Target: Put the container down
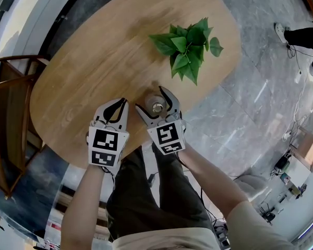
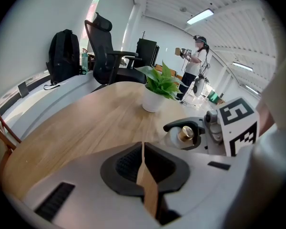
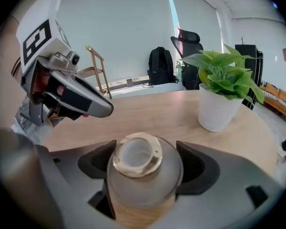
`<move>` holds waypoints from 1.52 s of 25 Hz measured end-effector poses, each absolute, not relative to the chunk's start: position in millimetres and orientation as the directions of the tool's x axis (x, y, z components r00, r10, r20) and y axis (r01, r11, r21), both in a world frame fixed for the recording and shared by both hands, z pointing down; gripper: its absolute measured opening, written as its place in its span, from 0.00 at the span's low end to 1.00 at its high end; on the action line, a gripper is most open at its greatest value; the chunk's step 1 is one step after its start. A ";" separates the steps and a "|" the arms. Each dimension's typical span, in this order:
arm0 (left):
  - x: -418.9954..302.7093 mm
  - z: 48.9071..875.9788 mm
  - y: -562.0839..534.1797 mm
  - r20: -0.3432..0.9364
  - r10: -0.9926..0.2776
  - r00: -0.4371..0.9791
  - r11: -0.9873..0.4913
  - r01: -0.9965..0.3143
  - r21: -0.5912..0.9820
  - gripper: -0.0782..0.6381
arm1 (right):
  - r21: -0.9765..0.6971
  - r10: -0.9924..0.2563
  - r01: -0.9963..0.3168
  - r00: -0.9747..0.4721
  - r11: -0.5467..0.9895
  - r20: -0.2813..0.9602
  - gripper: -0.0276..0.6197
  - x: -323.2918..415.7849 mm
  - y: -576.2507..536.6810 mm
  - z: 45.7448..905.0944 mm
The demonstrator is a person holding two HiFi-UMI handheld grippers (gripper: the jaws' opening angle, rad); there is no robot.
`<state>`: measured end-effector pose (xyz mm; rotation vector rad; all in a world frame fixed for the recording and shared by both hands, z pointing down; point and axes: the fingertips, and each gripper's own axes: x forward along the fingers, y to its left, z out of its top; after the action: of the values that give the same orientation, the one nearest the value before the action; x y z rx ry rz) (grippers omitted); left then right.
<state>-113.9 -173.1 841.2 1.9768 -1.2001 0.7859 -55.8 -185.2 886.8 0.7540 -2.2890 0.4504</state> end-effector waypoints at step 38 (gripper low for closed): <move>-136.3 428.3 -184.1 0.545 -0.764 0.344 -0.366 -0.928 0.071 0.13 | -0.135 -0.614 -0.748 -0.622 0.650 0.485 0.16 -30.1 -216.6 433.9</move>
<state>-136.3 -184.1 428.3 2.2435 -1.4918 0.6091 -30.1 -216.6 433.9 1.0735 -2.4714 0.4590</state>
